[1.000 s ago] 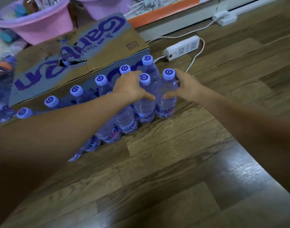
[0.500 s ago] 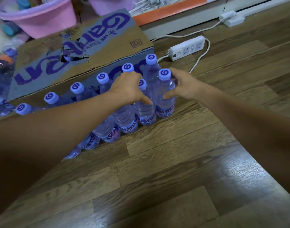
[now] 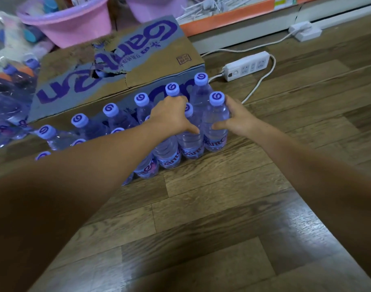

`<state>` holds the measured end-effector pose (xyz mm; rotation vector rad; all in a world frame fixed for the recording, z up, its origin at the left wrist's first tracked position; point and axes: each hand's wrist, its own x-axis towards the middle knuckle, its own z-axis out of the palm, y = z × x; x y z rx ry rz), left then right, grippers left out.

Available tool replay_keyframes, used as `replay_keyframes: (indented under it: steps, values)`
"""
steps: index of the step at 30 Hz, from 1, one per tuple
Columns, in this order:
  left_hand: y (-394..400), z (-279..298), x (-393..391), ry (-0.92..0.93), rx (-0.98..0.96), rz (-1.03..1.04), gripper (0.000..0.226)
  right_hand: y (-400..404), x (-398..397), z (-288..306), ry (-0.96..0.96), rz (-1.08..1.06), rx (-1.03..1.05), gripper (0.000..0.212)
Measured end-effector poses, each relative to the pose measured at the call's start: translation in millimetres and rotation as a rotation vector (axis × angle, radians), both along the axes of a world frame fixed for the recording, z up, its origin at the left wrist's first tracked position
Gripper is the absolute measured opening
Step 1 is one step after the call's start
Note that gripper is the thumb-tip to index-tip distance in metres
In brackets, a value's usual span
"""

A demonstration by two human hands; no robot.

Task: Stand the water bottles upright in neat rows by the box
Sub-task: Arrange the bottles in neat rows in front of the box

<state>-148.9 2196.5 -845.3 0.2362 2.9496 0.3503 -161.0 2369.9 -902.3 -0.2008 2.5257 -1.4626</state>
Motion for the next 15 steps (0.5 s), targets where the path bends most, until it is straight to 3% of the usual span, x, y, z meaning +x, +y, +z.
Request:
replay_keyframes:
  steps: [5,9,11,15]
  values:
    - [-4,3,0,-0.077,0.005,-0.053,0.058,-4,7,15,0.028,-0.101,-0.039,0.086]
    - [-20,33,4,0.051,0.324,-0.092,0.059,-19,19,52,0.366,-0.275,0.056,0.059]
    - [-46,53,15,0.125,0.407,-0.091,0.051,-42,28,70,0.483,-0.224,0.062,0.053]
    - [-149,76,40,0.110,0.229,-0.044,0.044,-114,44,92,0.439,0.048,0.069,0.050]
